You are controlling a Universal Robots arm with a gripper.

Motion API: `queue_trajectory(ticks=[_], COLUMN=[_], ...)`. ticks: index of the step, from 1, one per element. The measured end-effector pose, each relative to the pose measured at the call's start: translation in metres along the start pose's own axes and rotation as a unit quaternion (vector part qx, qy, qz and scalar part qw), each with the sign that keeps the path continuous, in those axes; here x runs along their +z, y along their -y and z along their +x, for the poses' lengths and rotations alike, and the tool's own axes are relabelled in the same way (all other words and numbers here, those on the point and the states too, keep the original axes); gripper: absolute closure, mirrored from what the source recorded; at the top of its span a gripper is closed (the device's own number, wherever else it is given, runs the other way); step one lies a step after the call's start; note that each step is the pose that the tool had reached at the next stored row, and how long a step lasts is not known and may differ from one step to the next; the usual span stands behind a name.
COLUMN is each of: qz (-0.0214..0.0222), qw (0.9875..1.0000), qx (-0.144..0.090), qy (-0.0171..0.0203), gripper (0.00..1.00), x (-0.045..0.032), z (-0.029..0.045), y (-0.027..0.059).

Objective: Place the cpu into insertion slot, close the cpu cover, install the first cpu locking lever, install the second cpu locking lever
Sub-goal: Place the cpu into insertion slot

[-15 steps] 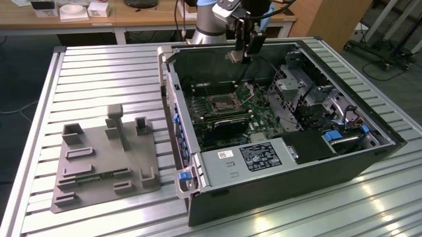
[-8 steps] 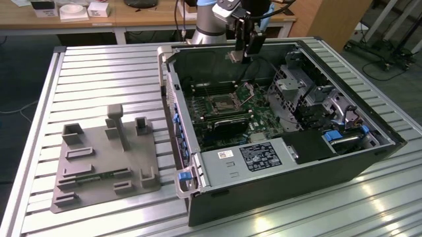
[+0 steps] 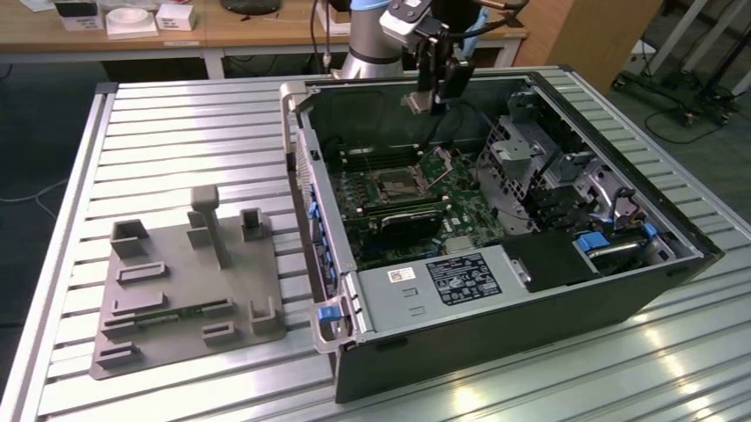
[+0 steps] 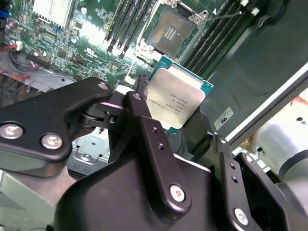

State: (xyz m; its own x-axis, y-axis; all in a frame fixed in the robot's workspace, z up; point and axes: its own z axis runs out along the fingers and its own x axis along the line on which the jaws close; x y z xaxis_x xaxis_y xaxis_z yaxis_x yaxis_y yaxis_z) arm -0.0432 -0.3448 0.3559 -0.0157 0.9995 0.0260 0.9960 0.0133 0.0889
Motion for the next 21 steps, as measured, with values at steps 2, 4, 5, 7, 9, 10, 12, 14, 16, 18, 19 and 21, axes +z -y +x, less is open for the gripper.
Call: queue_trajectory(ticks=[2,4,5,7,9,10,12,14,16,18,19,21], qz=[0.0003,0.0004,0.0004,0.0004,0.0004,0.0004,0.0005,0.0006,0.0005,0.0006,0.0006,0.0007], qw=[0.9999,0.9999,0.9999,0.9999,0.9999,0.9998,0.9998,0.9998,0.9998,0.9997,0.9997,0.9997], qx=[-0.011,-0.014,-0.014,-0.015,-0.017,-0.017,-0.019,-0.020,-0.021,-0.023,-0.024,-0.025], qy=[-0.0009,-0.0012,-0.0013,-0.0014,-0.0016,-0.0017,-0.0017,-0.0018,-0.0020,-0.0021,-0.0021,-0.0023], gripper=[0.46,0.46,0.46,0.46,0.46,0.46,0.46,0.46,0.46,0.46,0.46,0.46], x=[0.0027,0.0065,0.0083,0.0119,0.0155,0.0173,0.0209,0.0245,0.0281,0.0319,0.0337,0.0372], z=[0.0001,0.0007,0.0008,0.0010,0.0011,0.0010,0.0010,0.0009,0.0009,0.0008,0.0008,0.0007], y=[0.0003,0.0005,0.0007,0.0010,0.0013,0.0015,0.0018,0.0022,0.0025,0.0028,0.0030,0.0033])
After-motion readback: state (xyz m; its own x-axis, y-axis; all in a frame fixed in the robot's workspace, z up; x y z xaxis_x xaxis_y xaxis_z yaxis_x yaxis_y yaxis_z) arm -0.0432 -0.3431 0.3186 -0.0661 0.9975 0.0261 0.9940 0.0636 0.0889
